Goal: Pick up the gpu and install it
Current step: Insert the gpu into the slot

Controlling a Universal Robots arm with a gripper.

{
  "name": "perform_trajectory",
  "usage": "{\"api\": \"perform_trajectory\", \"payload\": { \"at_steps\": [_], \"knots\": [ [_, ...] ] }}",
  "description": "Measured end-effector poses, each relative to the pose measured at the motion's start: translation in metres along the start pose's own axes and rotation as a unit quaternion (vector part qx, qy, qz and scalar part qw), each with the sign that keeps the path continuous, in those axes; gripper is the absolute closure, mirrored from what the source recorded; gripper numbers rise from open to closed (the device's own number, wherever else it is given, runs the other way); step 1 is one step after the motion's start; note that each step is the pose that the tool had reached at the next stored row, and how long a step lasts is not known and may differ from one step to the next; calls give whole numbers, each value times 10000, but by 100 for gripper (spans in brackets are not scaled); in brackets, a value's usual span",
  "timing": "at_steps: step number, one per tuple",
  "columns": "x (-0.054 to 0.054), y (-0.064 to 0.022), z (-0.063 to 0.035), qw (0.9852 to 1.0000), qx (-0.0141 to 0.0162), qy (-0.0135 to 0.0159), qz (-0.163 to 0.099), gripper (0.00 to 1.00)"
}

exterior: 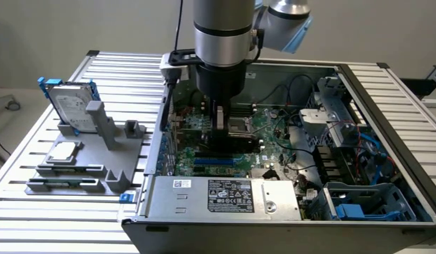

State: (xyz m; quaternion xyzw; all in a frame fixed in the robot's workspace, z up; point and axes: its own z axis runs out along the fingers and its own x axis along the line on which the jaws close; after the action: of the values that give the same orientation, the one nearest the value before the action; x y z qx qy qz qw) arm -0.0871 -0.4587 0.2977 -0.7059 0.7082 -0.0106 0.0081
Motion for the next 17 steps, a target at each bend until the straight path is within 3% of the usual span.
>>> {"api": "perform_trajectory", "payload": {
  "at_steps": [6, 17],
  "knots": [
    [3, 20, 50, 10000, 23, -5, 0, 74],
    [4, 32, 95, 10000, 24, -6, 0, 74]
  ]
}}
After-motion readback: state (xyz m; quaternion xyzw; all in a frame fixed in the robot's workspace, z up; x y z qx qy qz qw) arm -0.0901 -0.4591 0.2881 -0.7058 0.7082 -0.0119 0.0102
